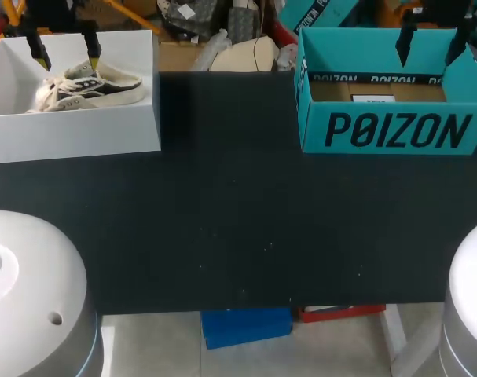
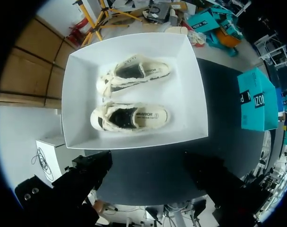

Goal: Take the shoe out of the shoebox, open the shoe tongue, remove and reinsert the insole, then place the shoe into the shoebox

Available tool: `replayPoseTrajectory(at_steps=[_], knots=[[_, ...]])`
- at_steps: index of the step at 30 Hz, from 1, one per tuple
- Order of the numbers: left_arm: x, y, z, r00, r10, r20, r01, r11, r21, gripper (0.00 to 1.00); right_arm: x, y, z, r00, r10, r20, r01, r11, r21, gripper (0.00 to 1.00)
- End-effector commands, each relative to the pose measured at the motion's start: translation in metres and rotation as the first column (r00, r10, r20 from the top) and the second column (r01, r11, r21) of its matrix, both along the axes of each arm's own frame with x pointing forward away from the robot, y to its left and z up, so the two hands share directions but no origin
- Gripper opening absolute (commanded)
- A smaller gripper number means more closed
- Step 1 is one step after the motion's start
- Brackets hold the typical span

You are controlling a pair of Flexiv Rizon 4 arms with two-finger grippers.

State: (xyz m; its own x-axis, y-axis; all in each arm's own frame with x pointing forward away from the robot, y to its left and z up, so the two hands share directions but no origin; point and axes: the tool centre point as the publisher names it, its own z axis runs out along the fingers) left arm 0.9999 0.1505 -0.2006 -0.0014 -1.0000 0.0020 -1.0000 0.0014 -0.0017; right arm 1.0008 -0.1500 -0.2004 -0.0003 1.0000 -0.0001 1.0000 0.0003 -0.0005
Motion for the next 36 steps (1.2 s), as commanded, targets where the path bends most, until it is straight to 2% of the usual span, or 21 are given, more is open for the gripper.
replayPoseTrajectory(at_steps=[1,3,5,7,9,10,11,13,15,16,20,21,36], knots=[[0.0,0.0,0.0,1.0,0.0,0.0,0.0,1.0,0.0,1.0,0.0,0.0,0.0,1.0,0.0,0.0,0.0,1.0,0.0,1.0],[0.0,0.0,0.0,1.0,0.0,0.0,0.0,1.0,0.0,1.0,0.0,0.0,0.0,1.0,0.0,0.0,0.0,1.0,0.0,1.0],[0.0,-0.009,0.001,0.98,-0.191,0.06,0.19,0.982,0.014,1.0,0.0,0.0,0.0,1.0,0.0,0.0,0.0,1.0,0.0,1.0],[-0.002,-0.01,0.007,0.912,-0.382,0.148,0.381,0.924,0.038,1.0,0.0,0.0,0.0,1.0,0.0,0.0,0.0,1.0,0.0,1.0],[-0.002,-0.009,0.009,0.784,-0.588,0.202,0.584,0.808,0.085,1.0,0.0,0.0,0.0,1.0,0.0,0.0,0.0,1.0,0.0,1.0],[-0.002,-0.008,0.009,0.699,-0.684,0.206,0.673,0.728,0.132,1.0,0.0,0.0,0.0,1.0,0.0,0.0,0.0,1.0,0.0,1.0],[-0.003,-0.006,0.01,0.579,-0.784,0.223,0.762,0.618,0.194,1.0,0.0,0.0,0.0,1.0,0.0,0.0,0.0,1.0,0.0,1.0],[-0.003,0.001,0.01,0.287,-0.935,0.207,0.905,0.335,0.26,1.0,0.0,0.0,0.0,1.0,0.0,0.0,0.0,1.0,0.0,1.0],[-0.001,0.009,0.011,0.21,-0.956,0.205,0.935,0.258,0.242,1.0,0.0,0.0,0.0,1.0,0.0,0.0,0.0,1.0,0.0,1.0],[0.006,0.008,0.012,0.182,-0.965,0.188,0.935,0.229,0.27,1.0,0.0,0.0,0.0,1.0,0.0,0.0,0.0,1.0,0.0,1.0],[0.006,0.008,0.012,0.05,-0.982,0.185,0.947,0.105,0.303,1.0,0.0,0.0,0.0,1.0,0.0,0.0,0.0,1.0,0.0,1.0],[0.006,0.008,0.012,0.024,-0.983,0.183,0.948,0.081,0.309,1.0,0.0,0.0,0.0,1.0,0.0,0.0,0.0,1.0,0.0,1.0],[0.006,0.008,0.012,0.024,-0.983,0.183,0.948,0.081,0.309,1.0,0.0,0.0,0.0,1.0,0.0,0.0,0.0,1.0,0.0,1.0]])
